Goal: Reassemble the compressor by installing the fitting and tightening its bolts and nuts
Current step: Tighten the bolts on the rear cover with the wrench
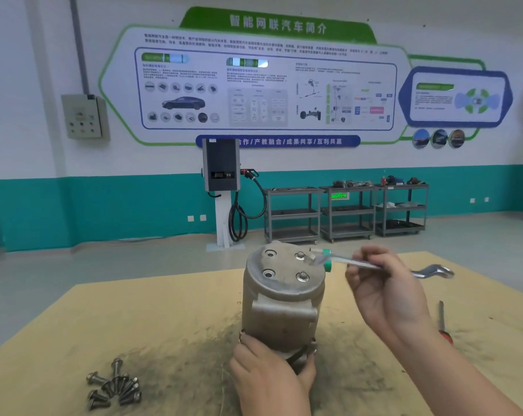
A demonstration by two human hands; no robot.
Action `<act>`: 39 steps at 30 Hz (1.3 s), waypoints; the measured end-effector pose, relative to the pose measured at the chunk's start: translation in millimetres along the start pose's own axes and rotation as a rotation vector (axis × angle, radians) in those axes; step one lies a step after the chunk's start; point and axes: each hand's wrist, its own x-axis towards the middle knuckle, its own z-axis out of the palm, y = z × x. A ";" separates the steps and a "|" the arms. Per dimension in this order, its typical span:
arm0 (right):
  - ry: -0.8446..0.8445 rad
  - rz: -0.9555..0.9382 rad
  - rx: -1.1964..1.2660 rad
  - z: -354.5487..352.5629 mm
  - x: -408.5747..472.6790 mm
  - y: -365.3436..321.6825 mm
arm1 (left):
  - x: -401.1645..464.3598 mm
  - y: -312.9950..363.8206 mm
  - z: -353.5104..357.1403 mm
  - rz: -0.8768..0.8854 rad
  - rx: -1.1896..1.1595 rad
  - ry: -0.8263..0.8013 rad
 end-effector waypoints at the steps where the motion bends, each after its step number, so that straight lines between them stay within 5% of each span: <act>1: 0.006 0.005 0.082 3.4 3.5 -5.9 | 0.0 -0.3 0.1 -0.014 -0.012 0.009; 8: 0.059 0.029 0.030 -19.6 -2.8 3.8 | 10.8 5.2 -17.2 -0.128 -0.119 -0.012; 10: 0.027 0.148 -0.020 -29.1 -11.8 22.1 | 14.5 4.0 -19.4 -0.098 -0.395 -0.023; 17: -0.237 0.039 -0.860 -14.8 -42.5 54.5 | 11.8 -21.1 -40.2 0.101 -0.750 0.013; 20: -0.254 -0.026 -0.933 -17.3 -51.6 61.4 | 17.8 -32.1 -50.1 0.102 -0.904 0.135; 23: -0.244 -0.058 -0.916 -17.7 -51.2 62.7 | 37.0 -56.7 -65.6 0.064 -0.734 0.354; 25: -0.275 -0.108 -0.916 -19.0 -51.5 61.0 | 64.5 -93.0 -85.9 -0.065 -0.377 0.401; 27: -0.353 -0.168 -0.931 -18.8 -53.3 60.6 | 91.8 -140.5 -104.1 -0.264 0.117 0.096; 29: -0.438 -0.219 -1.007 -15.5 -54.4 62.6 | 104.7 -182.9 -111.5 -0.348 0.364 -0.209; 31: -0.481 -0.271 -1.087 -13.7 -53.0 66.6 | 108.5 -210.0 -110.3 -0.321 0.410 -0.302; 39: -0.475 -0.362 -1.167 -22.5 -49.1 75.0 | 120.6 -222.1 -102.9 -0.215 0.465 -0.236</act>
